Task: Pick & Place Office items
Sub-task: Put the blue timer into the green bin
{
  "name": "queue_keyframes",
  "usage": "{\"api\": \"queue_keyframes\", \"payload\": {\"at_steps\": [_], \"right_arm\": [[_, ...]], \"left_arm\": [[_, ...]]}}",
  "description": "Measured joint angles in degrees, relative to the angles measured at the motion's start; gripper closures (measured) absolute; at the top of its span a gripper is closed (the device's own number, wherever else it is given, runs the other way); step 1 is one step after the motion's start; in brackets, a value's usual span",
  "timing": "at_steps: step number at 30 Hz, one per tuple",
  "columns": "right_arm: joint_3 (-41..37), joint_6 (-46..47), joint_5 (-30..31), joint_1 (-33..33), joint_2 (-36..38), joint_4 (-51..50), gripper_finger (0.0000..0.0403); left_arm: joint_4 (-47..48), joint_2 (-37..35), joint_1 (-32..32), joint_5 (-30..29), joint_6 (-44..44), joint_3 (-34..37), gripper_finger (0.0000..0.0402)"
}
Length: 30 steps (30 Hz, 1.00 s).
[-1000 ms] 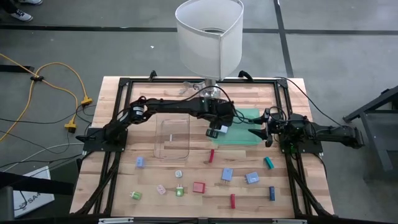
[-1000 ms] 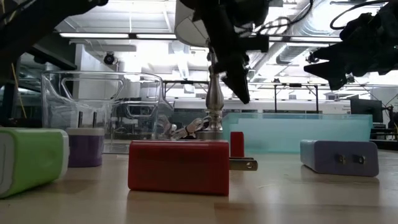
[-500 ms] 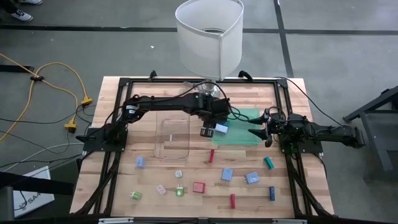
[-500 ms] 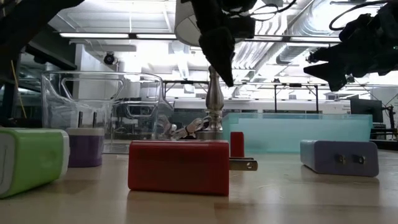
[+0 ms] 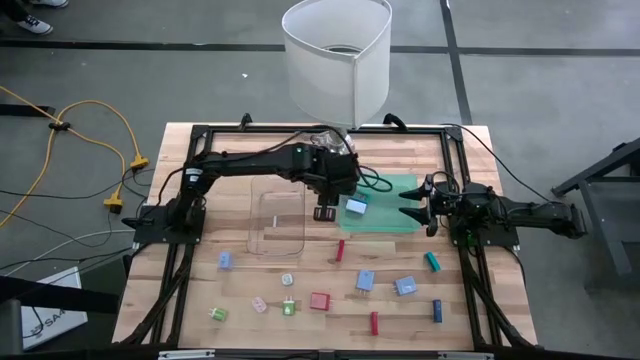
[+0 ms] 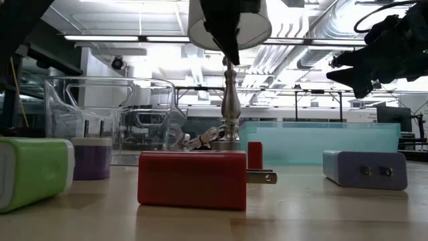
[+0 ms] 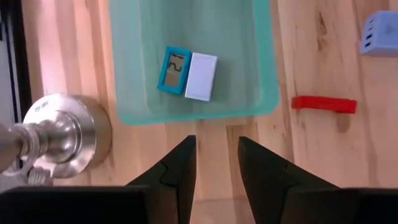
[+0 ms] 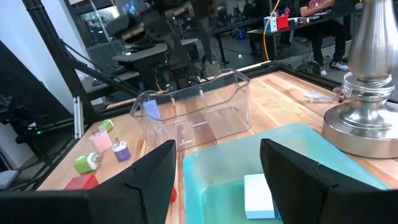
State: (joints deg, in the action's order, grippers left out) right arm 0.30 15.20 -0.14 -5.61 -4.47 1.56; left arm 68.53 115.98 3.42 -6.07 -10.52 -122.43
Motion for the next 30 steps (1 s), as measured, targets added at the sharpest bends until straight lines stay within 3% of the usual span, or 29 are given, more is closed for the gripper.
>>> {"api": "queue_keyframes", "payload": {"at_steps": [8, 12, 16, 24, 30], "right_arm": [[0.01, 0.00, 0.00, 0.00, 0.00, -0.02, 0.0182], [0.02, 0.00, -0.02, -0.01, 0.00, -0.02, 0.0182], [0.02, 0.00, 0.00, 0.00, 0.00, -0.02, 0.0182], [0.01, -0.01, -0.01, -0.01, 0.00, -0.04, 0.0182], [0.00, -0.02, -0.02, 0.00, 0.00, -0.04, 0.0182]], "left_arm": [[2.61, -4.43, 0.02, 0.00, 3.67, 0.28, 0.0292], [2.04, -8.42, 0.02, 0.02, 6.05, 4.60, 0.0292], [-3.73, -15.70, 0.02, 0.00, 9.08, 14.47, 0.0292], [-24.19, -35.72, -0.61, -4.42, 15.17, 42.99, 0.0292], [-35.50, -49.49, -0.43, -4.74, 16.78, 59.23, 0.0292]]}}
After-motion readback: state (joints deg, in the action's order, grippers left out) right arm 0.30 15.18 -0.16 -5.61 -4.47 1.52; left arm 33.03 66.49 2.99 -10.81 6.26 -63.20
